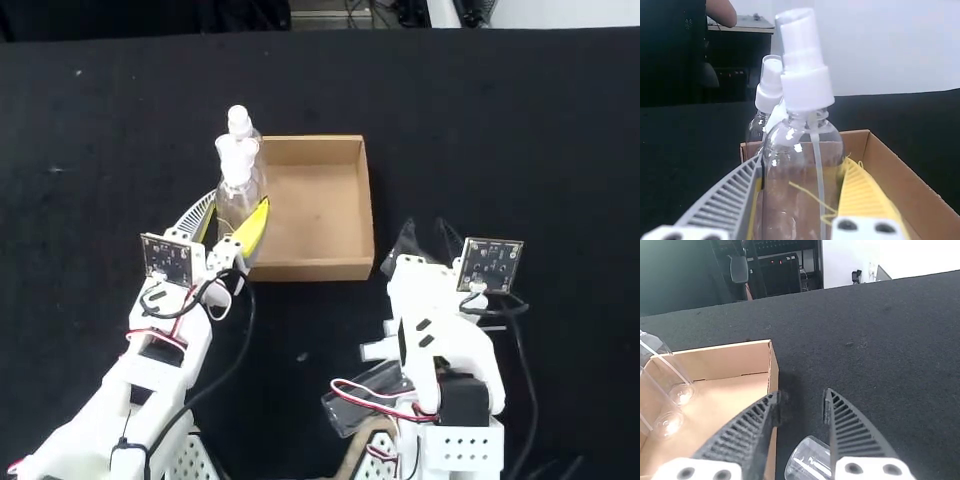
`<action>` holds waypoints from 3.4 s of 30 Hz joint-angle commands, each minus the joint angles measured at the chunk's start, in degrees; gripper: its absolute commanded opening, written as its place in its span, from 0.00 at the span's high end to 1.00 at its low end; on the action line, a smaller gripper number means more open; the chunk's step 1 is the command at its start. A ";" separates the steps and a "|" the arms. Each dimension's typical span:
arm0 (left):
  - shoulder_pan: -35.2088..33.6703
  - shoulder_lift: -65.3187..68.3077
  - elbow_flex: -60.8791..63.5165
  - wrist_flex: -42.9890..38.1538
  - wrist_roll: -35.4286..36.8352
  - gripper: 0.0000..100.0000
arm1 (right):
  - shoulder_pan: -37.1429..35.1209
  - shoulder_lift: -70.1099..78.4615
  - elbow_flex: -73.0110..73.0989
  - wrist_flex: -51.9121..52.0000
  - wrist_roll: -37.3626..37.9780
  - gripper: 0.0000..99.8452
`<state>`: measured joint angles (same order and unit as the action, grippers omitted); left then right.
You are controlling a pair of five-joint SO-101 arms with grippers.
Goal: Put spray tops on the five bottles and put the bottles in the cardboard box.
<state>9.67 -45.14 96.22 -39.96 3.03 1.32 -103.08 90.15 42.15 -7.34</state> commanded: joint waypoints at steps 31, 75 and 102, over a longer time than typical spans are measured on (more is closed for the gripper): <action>-5.23 -0.44 0.31 -3.34 -0.18 0.97 | -0.44 -5.32 -0.31 -1.49 3.16 0.87; -52.35 28.84 -17.36 -16.97 -6.77 0.97 | -0.44 -5.32 -0.40 -1.05 3.16 0.87; -55.08 77.19 -20.44 -59.25 -6.77 0.87 | -0.53 -5.32 -0.22 -1.05 3.16 0.87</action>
<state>-46.59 28.00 75.47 -97.80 -3.74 1.32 -103.08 90.15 42.15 -4.70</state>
